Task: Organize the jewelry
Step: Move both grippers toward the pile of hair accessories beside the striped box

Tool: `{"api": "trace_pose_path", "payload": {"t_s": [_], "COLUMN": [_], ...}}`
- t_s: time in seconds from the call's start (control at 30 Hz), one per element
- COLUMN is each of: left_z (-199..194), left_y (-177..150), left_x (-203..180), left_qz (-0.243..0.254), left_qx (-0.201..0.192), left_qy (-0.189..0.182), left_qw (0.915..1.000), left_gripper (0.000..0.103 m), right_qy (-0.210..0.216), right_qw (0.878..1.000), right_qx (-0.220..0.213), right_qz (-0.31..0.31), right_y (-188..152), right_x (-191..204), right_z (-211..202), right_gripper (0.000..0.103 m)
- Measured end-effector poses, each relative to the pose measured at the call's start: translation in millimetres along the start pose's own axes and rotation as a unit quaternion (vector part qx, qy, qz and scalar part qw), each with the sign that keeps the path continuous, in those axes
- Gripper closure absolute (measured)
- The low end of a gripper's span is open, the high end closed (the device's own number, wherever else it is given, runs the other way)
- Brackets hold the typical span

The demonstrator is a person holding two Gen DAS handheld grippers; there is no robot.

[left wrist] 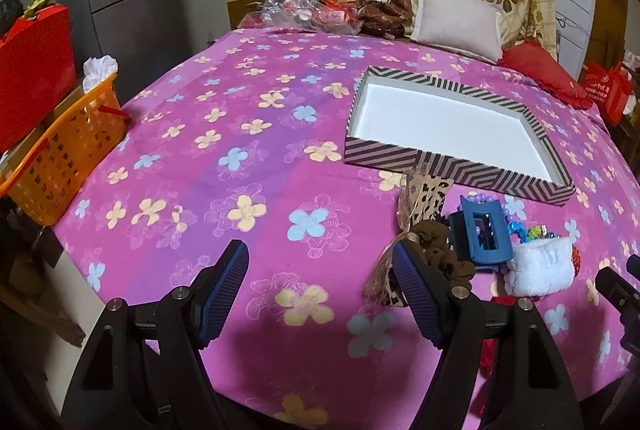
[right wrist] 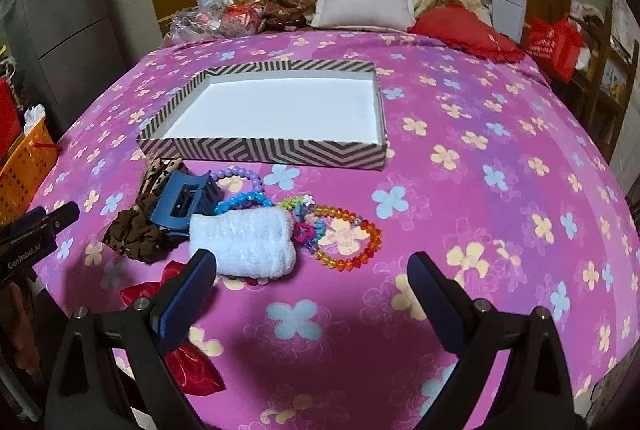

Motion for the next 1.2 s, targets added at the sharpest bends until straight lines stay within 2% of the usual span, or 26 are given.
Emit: {"api": "trace_pose_path", "payload": {"t_s": [0.17, 0.3, 0.43, 0.6, 1.2], "left_z": [5.5, 7.7, 6.4, 7.5, 14.7], "left_y": [-1.4, 1.6, 0.3, -2.5, -5.8], "left_x": [-5.2, -4.2, -5.4, -14.5, -10.3], "left_qz": [-0.003, 0.01, 0.001, 0.028, 0.021], "left_qx": [0.013, 0.006, 0.007, 0.001, 0.008], "left_qy": [-0.015, 0.001, -0.006, 0.001, 0.006], "left_qw": [0.9998, 0.9999, 1.0, 0.9996, 0.9997], "left_gripper": [0.028, 0.028, 0.028, 0.028, 0.028], "right_qy": [-0.004, 0.002, 0.005, 0.004, 0.0], "right_qw": [1.0, 1.0, 1.0, 1.0, 1.0], "right_qx": [0.001, -0.012, 0.004, 0.0, 0.018], "right_qz": [-0.01, 0.003, -0.004, 0.003, -0.009], "right_y": [8.7, 12.4, 4.8, 4.5, 2.4], "right_x": [-1.8, -3.0, -3.3, -7.6, 1.2], "right_z": [1.5, 1.7, 9.7, 10.6, 20.0], "right_gripper": [0.004, 0.004, 0.004, 0.004, 0.004]}}
Point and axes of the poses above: each gripper's, at about its wrist camera, not at the fingertips, and z roughly the way its jaws point, x to its left, y to its top, the point moved 10 cm from there along z, roughly the way its jaws point, and after that the axes turned 13 degrees about -z, right-handed, at the moved point
